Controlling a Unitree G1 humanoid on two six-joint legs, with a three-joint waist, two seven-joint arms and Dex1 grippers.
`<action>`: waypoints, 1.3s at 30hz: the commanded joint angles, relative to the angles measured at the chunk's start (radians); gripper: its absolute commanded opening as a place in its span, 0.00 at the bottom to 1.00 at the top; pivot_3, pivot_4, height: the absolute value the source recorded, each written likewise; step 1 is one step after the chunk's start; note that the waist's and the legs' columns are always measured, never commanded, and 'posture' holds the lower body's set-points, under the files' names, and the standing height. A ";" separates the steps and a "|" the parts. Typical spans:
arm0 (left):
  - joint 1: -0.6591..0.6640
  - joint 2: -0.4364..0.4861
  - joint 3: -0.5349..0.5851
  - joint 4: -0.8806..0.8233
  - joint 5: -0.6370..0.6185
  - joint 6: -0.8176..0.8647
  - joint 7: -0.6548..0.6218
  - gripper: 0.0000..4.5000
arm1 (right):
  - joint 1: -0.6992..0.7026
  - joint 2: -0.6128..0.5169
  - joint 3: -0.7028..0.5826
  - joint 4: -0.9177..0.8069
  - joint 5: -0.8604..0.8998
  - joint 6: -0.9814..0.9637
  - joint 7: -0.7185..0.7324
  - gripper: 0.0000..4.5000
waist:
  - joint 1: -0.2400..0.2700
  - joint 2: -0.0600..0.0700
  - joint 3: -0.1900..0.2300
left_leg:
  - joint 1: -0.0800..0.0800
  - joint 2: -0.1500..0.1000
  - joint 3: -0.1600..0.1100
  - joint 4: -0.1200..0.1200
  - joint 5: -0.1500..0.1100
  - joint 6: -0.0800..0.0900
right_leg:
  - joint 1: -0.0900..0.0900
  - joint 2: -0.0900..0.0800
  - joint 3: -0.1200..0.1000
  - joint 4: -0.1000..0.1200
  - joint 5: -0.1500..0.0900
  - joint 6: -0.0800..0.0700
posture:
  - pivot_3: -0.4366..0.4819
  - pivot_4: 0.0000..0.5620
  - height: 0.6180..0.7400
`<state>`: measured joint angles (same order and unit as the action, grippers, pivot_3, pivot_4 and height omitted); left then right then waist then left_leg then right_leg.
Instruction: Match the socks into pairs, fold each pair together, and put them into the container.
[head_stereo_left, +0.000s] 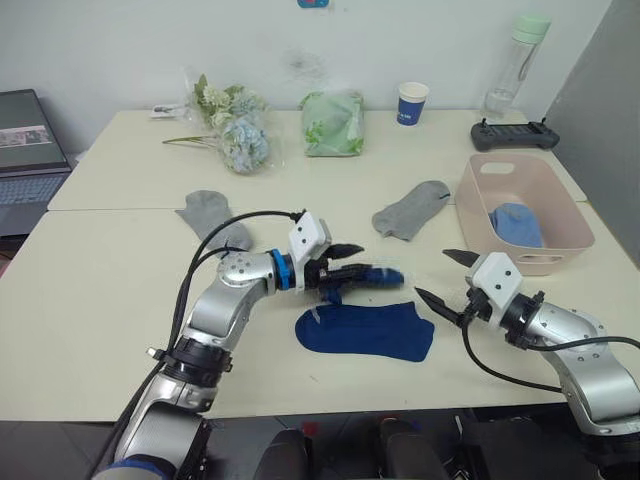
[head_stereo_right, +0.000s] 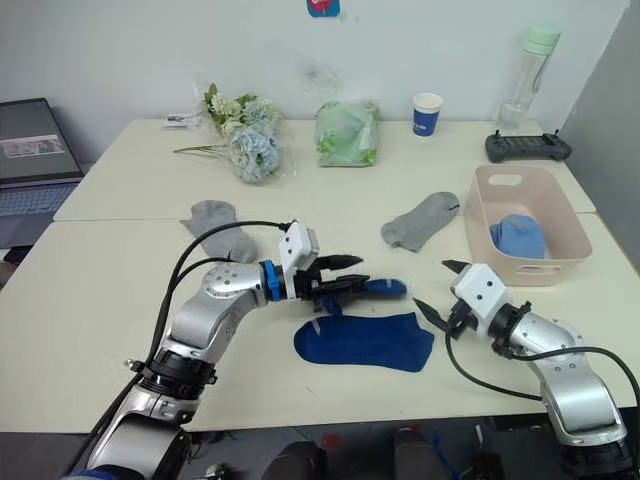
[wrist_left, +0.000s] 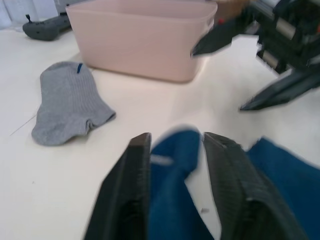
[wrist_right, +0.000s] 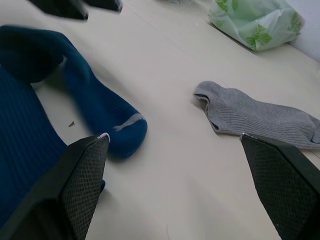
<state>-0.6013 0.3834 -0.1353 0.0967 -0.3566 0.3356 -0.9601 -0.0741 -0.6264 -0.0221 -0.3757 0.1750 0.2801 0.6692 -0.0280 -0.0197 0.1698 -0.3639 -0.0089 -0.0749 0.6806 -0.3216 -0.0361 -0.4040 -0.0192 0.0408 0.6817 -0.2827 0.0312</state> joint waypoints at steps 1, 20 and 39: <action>-0.043 0.060 0.095 0.054 -0.026 -0.003 -0.016 0.74 | -0.029 -0.015 -0.013 -0.020 -0.012 -0.001 -0.005 1.00 | -0.005 0.001 0.000 | 0.000 0.000 0.000 0.000 0.000 0.000 | 0.000 0.000 0.000 0.000 0.000 0.000 | 0.48 0.27 1.00; 0.066 0.243 0.017 0.167 0.118 -0.072 -0.204 0.99 | -0.319 0.173 0.122 0.106 0.104 0.674 -0.076 1.00 | 0.001 0.001 -0.001 | -0.001 0.000 -0.001 0.000 0.001 -0.002 | -0.001 -0.001 -0.001 -0.001 0.000 0.000 | 0.48 0.27 1.00; 0.092 0.251 0.010 0.164 0.127 -0.077 -0.252 0.28 | -0.347 0.190 0.061 0.120 0.155 0.674 -0.081 0.00 | -0.003 0.001 -0.001 | -0.001 0.000 -0.001 0.000 0.000 0.000 | -0.001 0.000 -0.001 0.000 0.000 0.000 | 0.48 0.27 1.00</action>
<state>-0.5104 0.6204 -0.1470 0.2969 -0.2172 0.2608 -1.2084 -0.3945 -0.4278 0.0728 -0.2364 0.3128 0.9799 0.5875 -0.0315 -0.0184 0.1690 -0.3646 -0.0088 -0.0759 0.6802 -0.3218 -0.0358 -0.4054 -0.0196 0.0399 0.6816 -0.2827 0.0311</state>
